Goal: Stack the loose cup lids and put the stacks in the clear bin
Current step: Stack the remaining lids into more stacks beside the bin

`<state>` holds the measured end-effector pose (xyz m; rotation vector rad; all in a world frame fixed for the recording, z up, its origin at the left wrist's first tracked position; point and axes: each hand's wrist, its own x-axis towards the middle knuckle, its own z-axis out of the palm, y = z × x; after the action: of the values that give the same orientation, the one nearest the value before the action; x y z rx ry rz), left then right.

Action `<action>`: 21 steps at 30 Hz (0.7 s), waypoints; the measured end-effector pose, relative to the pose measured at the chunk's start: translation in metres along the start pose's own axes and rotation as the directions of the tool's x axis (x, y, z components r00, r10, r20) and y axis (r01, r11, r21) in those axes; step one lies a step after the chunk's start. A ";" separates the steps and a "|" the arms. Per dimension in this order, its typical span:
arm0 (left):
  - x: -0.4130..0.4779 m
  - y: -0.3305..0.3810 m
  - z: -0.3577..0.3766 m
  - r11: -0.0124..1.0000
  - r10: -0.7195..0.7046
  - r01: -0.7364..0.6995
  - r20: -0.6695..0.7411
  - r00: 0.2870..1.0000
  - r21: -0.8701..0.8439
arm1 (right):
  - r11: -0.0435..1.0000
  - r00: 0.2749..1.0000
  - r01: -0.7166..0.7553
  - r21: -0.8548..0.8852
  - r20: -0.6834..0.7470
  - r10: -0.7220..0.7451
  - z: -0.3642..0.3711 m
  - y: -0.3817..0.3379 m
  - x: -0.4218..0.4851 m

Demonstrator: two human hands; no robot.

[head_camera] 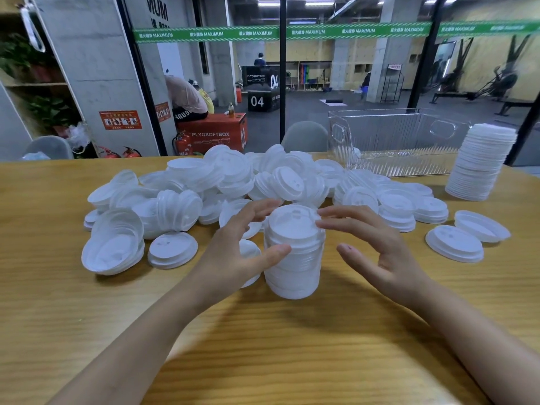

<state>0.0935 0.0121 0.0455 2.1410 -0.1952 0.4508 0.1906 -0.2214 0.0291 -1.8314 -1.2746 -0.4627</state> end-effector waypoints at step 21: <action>-0.030 -0.058 -0.045 0.872 -0.089 0.030 0.099 0.991 0.488 | 0.999 1.000 -0.018 0.032 0.001 0.018 0.001 0.000 0.001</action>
<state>0.0725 0.0811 0.0132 2.6665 -0.0849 0.3615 0.1903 -0.2202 0.0290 -1.8152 -1.2589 -0.4296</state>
